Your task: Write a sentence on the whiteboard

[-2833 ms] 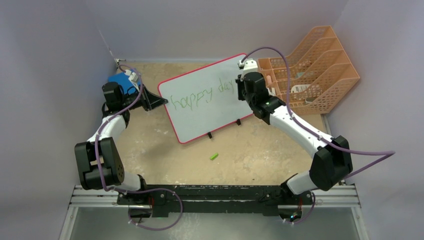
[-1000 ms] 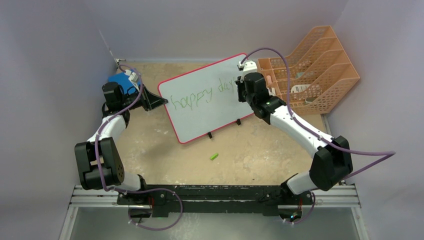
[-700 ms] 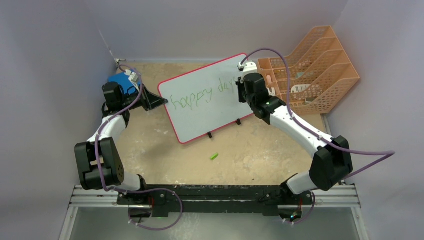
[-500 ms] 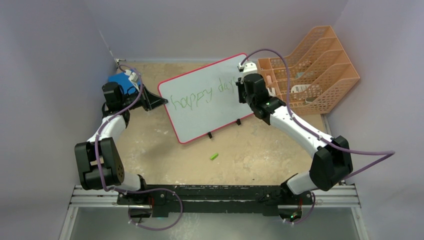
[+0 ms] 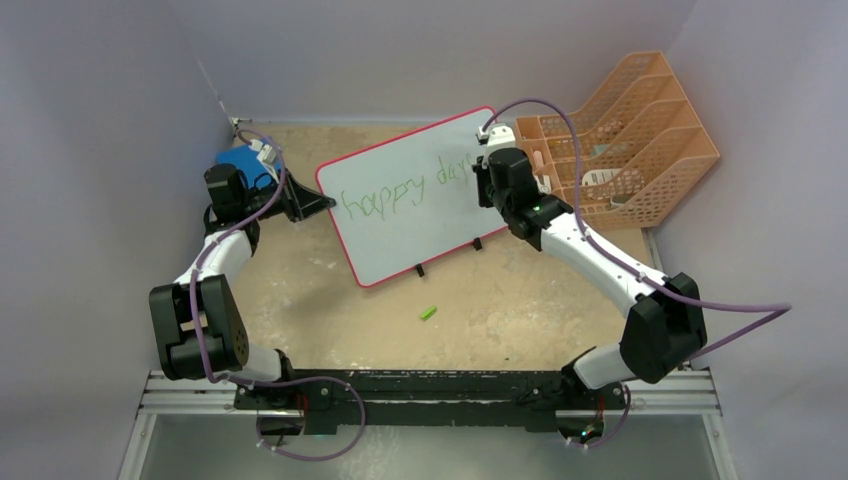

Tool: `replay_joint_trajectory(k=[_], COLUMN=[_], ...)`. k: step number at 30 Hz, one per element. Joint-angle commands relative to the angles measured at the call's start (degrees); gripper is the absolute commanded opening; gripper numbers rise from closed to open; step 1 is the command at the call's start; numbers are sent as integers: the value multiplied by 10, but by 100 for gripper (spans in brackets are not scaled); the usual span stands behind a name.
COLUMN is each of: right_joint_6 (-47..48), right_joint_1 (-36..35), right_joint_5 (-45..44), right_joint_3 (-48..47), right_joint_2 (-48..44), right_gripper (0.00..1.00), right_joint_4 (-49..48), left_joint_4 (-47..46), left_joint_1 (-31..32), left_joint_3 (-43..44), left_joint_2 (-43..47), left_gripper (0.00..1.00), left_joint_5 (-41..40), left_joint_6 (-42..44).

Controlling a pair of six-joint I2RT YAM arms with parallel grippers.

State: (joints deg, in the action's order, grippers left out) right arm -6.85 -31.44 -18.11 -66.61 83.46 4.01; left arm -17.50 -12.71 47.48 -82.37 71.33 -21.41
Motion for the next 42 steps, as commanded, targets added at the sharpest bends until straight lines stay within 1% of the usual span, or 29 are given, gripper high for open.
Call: replay_joint_trajectory(k=[1, 10, 17, 24, 29, 35, 38, 42], right_joint_6=[-2, -2, -6, -10, -8, -6, -4, -3], right_joint_1=[1, 1, 0, 1, 1, 0, 0, 1], right_joint_5=[19, 45, 27, 12, 16, 6, 5, -3], right_joint_3=[-6, -19, -19, -15, -8, -1, 0, -1], right_joint_2=[-20, -16, -24, -59, -86, -110, -118, -132], right_gripper=[0, 0, 0, 0, 0, 0, 0, 0], right_joint_4=[-15, -12, -14, -16, -14, -12, -5, 8], left_joint_4=[-9, -9, -8, -4, 2, 4, 3, 3], left_joint_1=[5, 4, 5, 5, 4, 0, 0, -3], left_joint_3=[15, 15, 15, 15, 16, 16, 15, 11], left_joint_2=[13, 13, 13, 15, 16, 20, 24, 36], left_gripper=[0, 0, 0, 0, 10, 30, 38, 46], left_joint_5=[-6, -6, -7, -14, -20, -24, -28, -43], left_joint_6=[26, 26, 26, 28, 31, 29, 27, 24])
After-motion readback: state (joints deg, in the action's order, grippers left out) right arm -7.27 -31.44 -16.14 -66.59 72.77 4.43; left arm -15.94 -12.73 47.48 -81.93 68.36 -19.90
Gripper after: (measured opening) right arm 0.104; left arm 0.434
